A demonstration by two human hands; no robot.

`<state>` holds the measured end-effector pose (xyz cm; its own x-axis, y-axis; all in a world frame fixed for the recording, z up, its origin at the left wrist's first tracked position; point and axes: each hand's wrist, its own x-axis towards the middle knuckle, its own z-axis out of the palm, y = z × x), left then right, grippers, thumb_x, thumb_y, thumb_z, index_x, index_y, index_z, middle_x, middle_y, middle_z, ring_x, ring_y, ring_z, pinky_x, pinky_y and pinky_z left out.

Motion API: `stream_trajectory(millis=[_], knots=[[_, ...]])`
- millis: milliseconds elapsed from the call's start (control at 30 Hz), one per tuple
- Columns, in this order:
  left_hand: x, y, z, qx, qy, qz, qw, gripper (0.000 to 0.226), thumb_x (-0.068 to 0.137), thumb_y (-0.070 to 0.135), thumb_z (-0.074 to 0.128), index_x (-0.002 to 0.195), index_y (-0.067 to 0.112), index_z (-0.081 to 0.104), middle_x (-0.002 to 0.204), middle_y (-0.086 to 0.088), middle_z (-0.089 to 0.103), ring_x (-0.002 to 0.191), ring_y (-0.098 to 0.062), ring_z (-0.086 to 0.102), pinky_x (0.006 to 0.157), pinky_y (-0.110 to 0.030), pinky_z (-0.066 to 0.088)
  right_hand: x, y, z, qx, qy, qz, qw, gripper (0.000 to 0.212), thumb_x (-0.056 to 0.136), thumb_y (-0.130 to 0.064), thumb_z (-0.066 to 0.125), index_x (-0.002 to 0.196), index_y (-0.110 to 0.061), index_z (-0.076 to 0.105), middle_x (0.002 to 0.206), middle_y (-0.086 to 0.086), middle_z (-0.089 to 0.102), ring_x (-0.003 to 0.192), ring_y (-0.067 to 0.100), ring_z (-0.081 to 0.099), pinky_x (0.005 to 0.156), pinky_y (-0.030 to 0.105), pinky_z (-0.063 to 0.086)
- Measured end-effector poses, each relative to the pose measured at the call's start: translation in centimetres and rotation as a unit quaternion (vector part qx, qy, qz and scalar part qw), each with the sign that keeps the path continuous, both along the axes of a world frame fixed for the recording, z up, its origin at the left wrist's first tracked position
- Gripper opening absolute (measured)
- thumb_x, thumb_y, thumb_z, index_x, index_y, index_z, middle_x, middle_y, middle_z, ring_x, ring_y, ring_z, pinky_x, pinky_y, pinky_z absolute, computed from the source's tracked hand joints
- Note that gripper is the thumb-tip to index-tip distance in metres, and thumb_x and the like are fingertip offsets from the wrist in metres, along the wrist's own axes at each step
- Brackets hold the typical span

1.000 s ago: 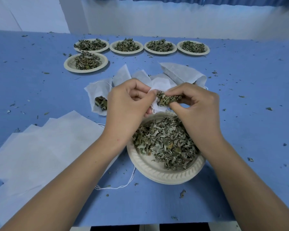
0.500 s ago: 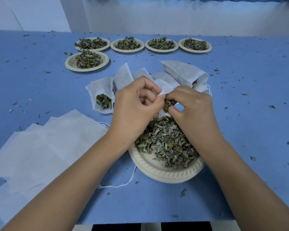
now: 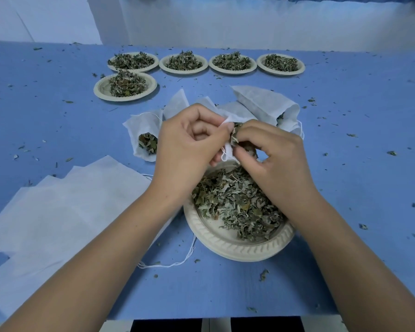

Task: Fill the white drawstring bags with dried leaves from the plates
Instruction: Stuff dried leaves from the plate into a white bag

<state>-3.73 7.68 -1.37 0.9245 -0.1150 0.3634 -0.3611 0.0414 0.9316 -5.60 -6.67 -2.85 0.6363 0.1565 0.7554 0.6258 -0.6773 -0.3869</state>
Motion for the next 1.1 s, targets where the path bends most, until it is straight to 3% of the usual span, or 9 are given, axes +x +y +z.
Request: stream_trajectory(millis=[100,233,400,467,633,700,867,1000,1100], knots=[[0.3,0.2,0.0,-0.004,0.007,0.032,0.999,0.015,0.087,0.005,0.069,0.075,0.010,0.062,0.047,0.007,0.058,0.038,-0.004,0.049,0.043,-0.018,0.043,-0.2,-0.4,0.2,0.029,-0.005,0.031,0.999,0.008,0.088,0.006,0.058,0.083,0.004,0.064,0.084,0.011,0.063,0.075,0.022,0.061,0.068,0.034,0.051],[0.5,0.3,0.0,0.005,0.013,0.055,0.998,0.017,0.087,0.007,0.070,0.073,0.011,0.061,0.046,0.006,0.058,0.038,-0.005,0.050,0.043,-0.018,0.043,-0.6,-0.4,0.5,0.079,-0.025,0.053,0.995,0.023,0.094,-0.004,0.044,0.085,0.003,0.064,0.090,0.013,0.063,0.083,0.021,0.063,0.071,0.030,0.053],[0.1,0.1,0.0,-0.001,-0.003,0.006,1.000,0.017,0.087,0.004,0.069,0.073,0.011,0.062,0.049,0.003,0.059,0.038,-0.007,0.049,0.042,-0.018,0.042,-0.6,-0.2,0.1,-0.028,0.100,0.091,0.990,0.034,0.100,-0.023,0.037,0.091,-0.009,0.067,0.089,-0.011,0.062,0.087,0.005,0.059,0.077,0.029,0.047],[0.1,0.0,-0.1,0.002,0.006,0.006,1.000,0.017,0.087,0.005,0.070,0.072,0.011,0.062,0.048,0.003,0.059,0.037,-0.006,0.049,0.040,-0.018,0.041,-0.5,-0.3,0.0,-0.036,0.126,0.105,0.986,0.037,0.101,-0.024,0.034,0.094,-0.012,0.069,0.093,-0.008,0.064,0.092,0.007,0.060,0.080,0.032,0.048],[0.6,0.6,-0.2,-0.018,0.018,0.041,0.999,0.017,0.089,0.009,0.069,0.073,0.012,0.062,0.046,0.005,0.057,0.036,-0.005,0.048,0.042,-0.019,0.043,-0.4,-1.1,0.6,0.066,-0.029,0.041,0.997,0.041,0.098,-0.014,0.033,0.086,0.000,0.070,0.087,0.010,0.068,0.087,0.021,0.065,0.079,0.038,0.047],[0.7,0.6,-0.2,-0.024,0.026,0.025,0.999,0.017,0.088,0.009,0.069,0.073,0.013,0.062,0.045,0.006,0.056,0.035,-0.005,0.048,0.041,-0.019,0.042,-0.6,-1.0,0.8,0.024,-0.050,0.003,0.998,0.046,0.098,-0.017,0.031,0.075,-0.002,0.068,0.077,0.006,0.068,0.081,0.021,0.063,0.082,0.040,0.040],[0.6,0.2,-0.2,-0.045,0.070,-0.061,0.995,0.019,0.089,0.005,0.067,0.073,0.012,0.061,0.044,0.007,0.054,0.035,-0.004,0.045,0.037,-0.016,0.037,-0.6,0.0,0.4,-0.096,0.071,0.060,0.991,0.042,0.099,-0.029,0.028,0.082,-0.031,0.066,0.088,-0.024,0.060,0.101,0.002,0.050,0.096,0.042,0.026],[1.1,0.8,0.0,-0.036,0.029,0.035,0.998,0.019,0.090,0.003,0.065,0.073,0.011,0.059,0.041,0.009,0.051,0.035,-0.004,0.045,0.041,-0.017,0.040,-0.7,-1.0,1.0,0.072,-0.018,0.044,0.996,0.043,0.097,-0.020,0.037,0.073,-0.007,0.070,0.079,0.001,0.069,0.086,0.021,0.063,0.090,0.045,0.037],[1.6,1.2,0.3,-0.072,0.029,0.093,0.993,0.021,0.090,0.002,0.063,0.072,0.011,0.056,0.040,0.011,0.049,0.035,-0.004,0.043,0.041,-0.018,0.040,-0.9,-1.3,1.5,0.032,0.094,0.157,0.983,0.028,0.088,-0.019,0.065,0.065,-0.003,0.066,0.071,0.005,0.066,0.074,0.017,0.060,0.082,0.029,0.043]])
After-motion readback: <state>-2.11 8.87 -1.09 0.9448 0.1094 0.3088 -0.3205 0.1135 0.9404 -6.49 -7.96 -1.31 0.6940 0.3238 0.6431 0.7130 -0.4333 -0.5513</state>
